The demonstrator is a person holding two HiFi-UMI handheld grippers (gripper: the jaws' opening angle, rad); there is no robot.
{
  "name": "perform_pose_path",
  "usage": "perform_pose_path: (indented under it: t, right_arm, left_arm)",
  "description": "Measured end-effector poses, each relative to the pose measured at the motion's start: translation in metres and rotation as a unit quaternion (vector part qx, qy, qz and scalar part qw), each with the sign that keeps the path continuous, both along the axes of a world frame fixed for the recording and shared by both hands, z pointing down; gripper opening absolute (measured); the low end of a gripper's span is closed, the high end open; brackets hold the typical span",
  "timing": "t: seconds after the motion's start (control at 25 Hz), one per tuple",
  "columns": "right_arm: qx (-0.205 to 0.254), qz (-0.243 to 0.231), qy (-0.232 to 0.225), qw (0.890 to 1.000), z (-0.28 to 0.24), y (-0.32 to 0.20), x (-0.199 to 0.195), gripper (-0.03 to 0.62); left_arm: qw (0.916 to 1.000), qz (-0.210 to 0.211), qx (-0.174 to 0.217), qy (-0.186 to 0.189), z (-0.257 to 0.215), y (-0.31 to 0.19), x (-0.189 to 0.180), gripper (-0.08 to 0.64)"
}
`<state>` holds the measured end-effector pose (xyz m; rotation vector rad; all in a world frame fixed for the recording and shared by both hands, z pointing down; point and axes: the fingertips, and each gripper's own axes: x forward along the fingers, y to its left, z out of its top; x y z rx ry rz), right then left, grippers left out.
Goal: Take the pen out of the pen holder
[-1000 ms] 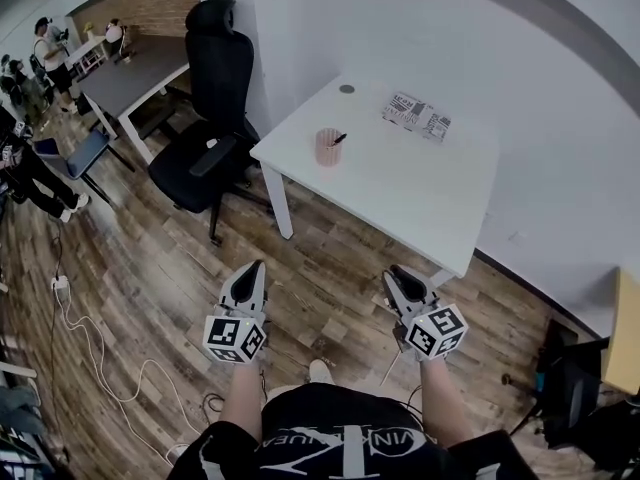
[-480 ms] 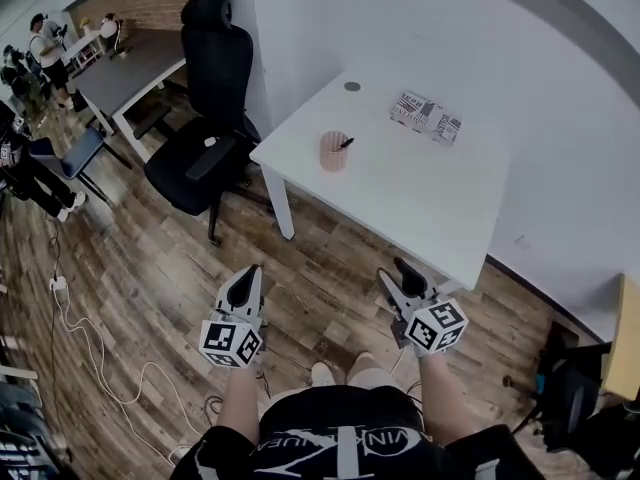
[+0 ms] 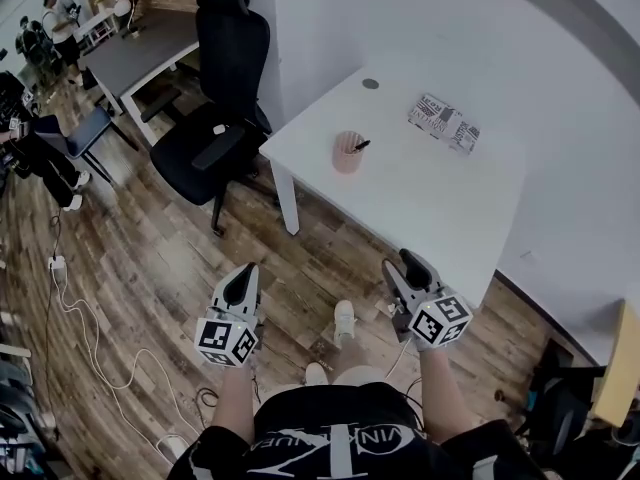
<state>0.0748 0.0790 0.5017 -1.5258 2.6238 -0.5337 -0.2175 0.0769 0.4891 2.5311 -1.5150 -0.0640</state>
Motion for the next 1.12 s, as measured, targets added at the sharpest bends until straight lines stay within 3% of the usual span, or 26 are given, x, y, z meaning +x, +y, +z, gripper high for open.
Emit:
perform_pose_path:
  t: [1.12]
  right_arm:
    - [-0.016,-0.031,-0.023,0.999,0.002,-0.170,0.018,0.192]
  left_arm:
    - [1.0000,-0.001,-0.006,0.000,-0.006,-0.154,0.054,0.015]
